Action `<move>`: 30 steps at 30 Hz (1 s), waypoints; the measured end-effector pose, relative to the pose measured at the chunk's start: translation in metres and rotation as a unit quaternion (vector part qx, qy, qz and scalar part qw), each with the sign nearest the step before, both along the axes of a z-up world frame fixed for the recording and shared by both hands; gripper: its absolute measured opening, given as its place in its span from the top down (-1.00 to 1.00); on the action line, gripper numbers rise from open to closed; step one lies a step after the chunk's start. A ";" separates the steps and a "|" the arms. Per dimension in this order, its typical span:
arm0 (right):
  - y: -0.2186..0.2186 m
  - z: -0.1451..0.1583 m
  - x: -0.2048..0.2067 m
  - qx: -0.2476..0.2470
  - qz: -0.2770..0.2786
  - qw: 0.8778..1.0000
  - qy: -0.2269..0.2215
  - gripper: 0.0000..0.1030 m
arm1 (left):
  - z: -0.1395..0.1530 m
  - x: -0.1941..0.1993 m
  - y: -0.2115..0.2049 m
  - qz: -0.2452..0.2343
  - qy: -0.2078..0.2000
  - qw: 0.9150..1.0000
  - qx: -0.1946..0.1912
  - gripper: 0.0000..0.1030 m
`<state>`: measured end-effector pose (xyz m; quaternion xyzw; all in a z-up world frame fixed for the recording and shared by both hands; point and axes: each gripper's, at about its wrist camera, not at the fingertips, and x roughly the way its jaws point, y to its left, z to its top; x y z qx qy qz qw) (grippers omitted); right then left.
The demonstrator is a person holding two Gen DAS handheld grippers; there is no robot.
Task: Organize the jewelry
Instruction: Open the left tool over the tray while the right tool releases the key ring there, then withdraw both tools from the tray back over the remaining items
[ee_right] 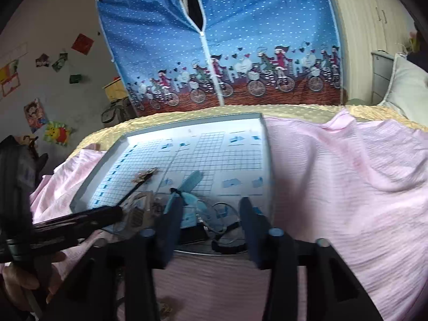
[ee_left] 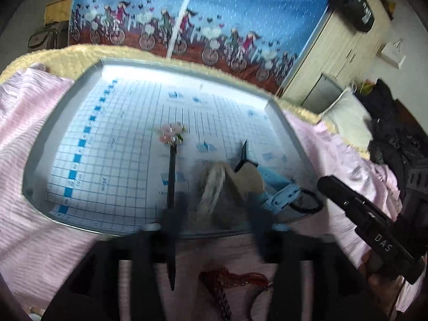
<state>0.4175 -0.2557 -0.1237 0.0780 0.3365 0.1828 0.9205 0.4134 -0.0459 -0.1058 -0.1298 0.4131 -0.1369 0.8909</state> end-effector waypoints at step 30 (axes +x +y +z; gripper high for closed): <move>0.004 0.086 -0.138 -0.034 -0.038 0.980 -0.193 -1.00 | 0.100 -0.137 0.041 0.120 -0.190 0.973 0.050 -0.97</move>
